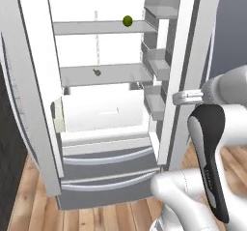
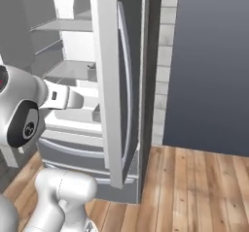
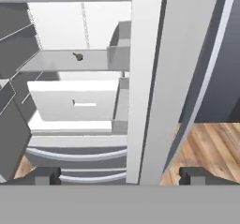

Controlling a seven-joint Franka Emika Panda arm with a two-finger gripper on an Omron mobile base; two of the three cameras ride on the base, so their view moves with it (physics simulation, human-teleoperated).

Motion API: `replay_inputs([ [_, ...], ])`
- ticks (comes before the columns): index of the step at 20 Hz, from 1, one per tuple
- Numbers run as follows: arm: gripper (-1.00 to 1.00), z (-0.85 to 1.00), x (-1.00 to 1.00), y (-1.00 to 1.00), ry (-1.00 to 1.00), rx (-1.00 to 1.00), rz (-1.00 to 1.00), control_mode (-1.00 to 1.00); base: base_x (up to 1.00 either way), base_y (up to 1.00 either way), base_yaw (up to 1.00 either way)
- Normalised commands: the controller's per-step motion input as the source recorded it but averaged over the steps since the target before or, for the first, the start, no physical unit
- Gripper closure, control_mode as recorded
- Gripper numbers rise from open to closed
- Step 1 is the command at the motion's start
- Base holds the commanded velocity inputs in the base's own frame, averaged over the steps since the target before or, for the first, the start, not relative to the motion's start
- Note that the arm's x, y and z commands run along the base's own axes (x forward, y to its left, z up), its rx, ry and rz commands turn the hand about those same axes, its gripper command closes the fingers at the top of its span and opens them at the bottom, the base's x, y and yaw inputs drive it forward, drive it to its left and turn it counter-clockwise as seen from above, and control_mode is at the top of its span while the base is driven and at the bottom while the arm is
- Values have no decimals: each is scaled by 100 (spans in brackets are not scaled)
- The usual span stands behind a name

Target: Retrieve the bottle and the shaker from the cabinet and place them next to the mixing bowl on the counter. Then add garlic from the fridge to the mixing bowl.

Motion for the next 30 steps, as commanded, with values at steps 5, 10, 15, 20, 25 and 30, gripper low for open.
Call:
replay_inputs([
  [5, -100, 0, 0, 0, 0, 0, 0, 100, 0, 69, -7],
  [10, -100, 0, 0, 0, 0, 0, 0, 100, 7, 82, 3],
  [15, -100, 0, 0, 0, 0, 0, 0, 100, 62, -21, 0],
  [20, -100, 0, 0, 0, 0, 0, 0, 100, 76, -57, -4],
  [25, -100, 0, 0, 0, 0, 0, 0, 100, 57, 8, -4],
  [30, -100, 0, 0, 0, 0, 0, 0, 100, 4, 59, -4],
])
